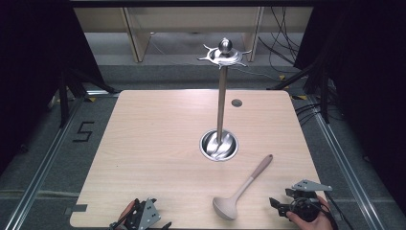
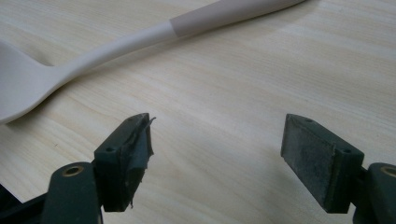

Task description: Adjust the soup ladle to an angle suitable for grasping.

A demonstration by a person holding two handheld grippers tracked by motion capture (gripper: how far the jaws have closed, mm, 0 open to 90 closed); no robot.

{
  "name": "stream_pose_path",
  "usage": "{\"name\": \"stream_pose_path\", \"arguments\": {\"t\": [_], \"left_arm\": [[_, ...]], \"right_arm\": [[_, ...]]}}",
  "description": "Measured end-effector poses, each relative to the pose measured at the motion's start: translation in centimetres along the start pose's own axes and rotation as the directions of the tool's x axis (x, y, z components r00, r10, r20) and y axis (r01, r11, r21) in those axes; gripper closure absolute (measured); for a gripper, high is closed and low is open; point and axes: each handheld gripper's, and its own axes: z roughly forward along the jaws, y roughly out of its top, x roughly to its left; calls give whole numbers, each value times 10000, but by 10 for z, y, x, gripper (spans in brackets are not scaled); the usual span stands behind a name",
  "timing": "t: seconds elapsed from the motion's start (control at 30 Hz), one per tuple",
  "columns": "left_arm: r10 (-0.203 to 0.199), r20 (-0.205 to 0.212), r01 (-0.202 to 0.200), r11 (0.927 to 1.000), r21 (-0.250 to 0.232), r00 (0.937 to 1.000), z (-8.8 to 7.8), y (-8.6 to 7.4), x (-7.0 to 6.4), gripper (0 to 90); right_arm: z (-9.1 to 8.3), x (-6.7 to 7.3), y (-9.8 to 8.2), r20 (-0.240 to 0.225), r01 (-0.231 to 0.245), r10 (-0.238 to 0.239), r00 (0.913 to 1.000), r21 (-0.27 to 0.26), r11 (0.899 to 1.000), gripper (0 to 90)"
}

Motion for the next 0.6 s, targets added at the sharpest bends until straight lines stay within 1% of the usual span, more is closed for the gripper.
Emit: {"name": "stream_pose_path", "arguments": {"t": [0.03, 0.17, 0.2, 0.23, 0.27, 0.3, 0.33, 0.37, 0.4, 0.43, 0.47, 0.5, 0.53, 0.57, 0.6], "left_arm": [[1, -9, -1, 10000, 2, 10000, 0, 0, 0, 156], [7, -41, -7, 10000, 88, 10000, 0, 0, 0, 155], [5, -42, -5, 10000, 95, 10000, 0, 0, 0, 156], [19, -66, -18, 10000, 98, 10000, 0, 0, 0, 156], [19, -66, -18, 10000, 98, 10000, 0, 0, 0, 155], [28, -63, -28, 9999, 107, 10000, 0, 0, 0, 155], [28, -63, -28, 9999, 107, 10000, 0, 0, 0, 155], [-3, -81, 4, 10000, 99, 10000, 0, 0, 0, 156], [-3, -81, 4, 10000, 99, 10000, 0, 0, 0, 155], [-23, -91, 24, 10000, 82, 10000, 0, 0, 0, 155], [-22, -90, 23, 10000, 82, 10000, 0, 0, 0, 156], [-14, -82, 15, 10000, 87, 10000, 0, 0, 0, 156], [6, -82, -6, 10000, 92, 10000, 0, 0, 0, 155], [6, -82, -6, 10000, 92, 10000, 0, 0, 0, 155], [-34, -65, 35, 10000, 58, 10000, 0, 0, 0, 155]], "right_arm": [[0, 2, 0, -166, -214, 214, 9996, 15, 9998, 254], [0, 2, 0, -165, -308, 309, 9994, 62, 9995, 254], [1, 3, 0, -208, -385, 385, 9990, -25, 9993, 254], [0, 3, 0, -152, -448, 451, 9989, 161, 9989, 251], [0, 3, 0, -152, -448, 451, 9989, 161, 9989, 251], [2, 0, 1, -302, -100, 102, 9995, 55, 9999, 224], [2, 0, 1, -302, -100, 102, 9995, 55, 9999, 224], [0, 3, 3, -357, -619, 623, 9974, 127, 9980, 223], [0, 3, 3, -357, -619, 623, 9974, 127, 9980, 223], [3, -1, 6, -271, -163, 162, 9995, -43, 9999, 195], [3, 1, 7, -135, -429, 430, 9990, 120, 9990, 180], [4, -1, 9, -87, -201, 201, 9998, 63, 9998, 178], [5, -1, 11, -60, -202, 202, 9998, 87, 9998, 185], [4, 1, 13, -77, -354, 355, 9993, 159, 9992, 191], [4, 1, 13, -77, -354, 355, 9993, 159, 9992, 191]]}}
